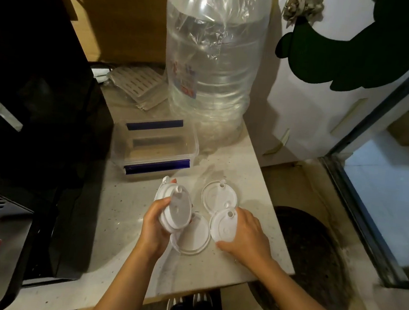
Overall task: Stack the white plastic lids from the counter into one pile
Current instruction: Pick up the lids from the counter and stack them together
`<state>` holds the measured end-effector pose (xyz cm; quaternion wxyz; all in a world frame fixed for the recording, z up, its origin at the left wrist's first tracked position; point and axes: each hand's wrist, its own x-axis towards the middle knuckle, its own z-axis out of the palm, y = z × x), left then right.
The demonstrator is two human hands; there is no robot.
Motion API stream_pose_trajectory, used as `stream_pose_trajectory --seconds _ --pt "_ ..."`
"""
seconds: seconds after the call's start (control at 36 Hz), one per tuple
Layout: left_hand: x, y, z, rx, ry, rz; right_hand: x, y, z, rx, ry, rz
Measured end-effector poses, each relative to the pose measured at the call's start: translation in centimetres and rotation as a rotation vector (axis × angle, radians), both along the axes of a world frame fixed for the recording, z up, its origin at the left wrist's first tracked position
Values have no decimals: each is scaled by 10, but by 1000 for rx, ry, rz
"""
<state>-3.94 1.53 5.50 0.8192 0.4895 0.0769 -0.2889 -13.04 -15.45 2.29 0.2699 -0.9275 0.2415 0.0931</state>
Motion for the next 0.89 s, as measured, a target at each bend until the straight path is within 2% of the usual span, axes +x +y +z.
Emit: stream_pose_trajectory --seconds 0.17,0.28,0.39,0.5,0.64,0.89 --pt "1 1 5 14 8 -12 5 -6 13 12 -30 -39" --pt "2 0 8 -5 -8 -14 11 -11 31 74 -123 -71" --pt "4 -1 11 -32 -27 -38 20 -9 53 303 -218 -81" --pt "3 -2 12 -61 -82 -73 28 3 72 511 -283 6" --pt "1 -1 15 -85 -170 -130 37 22 82 680 -299 106" --pt "-4 2 25 -125 -174 -127 47 45 86 719 -332 192"
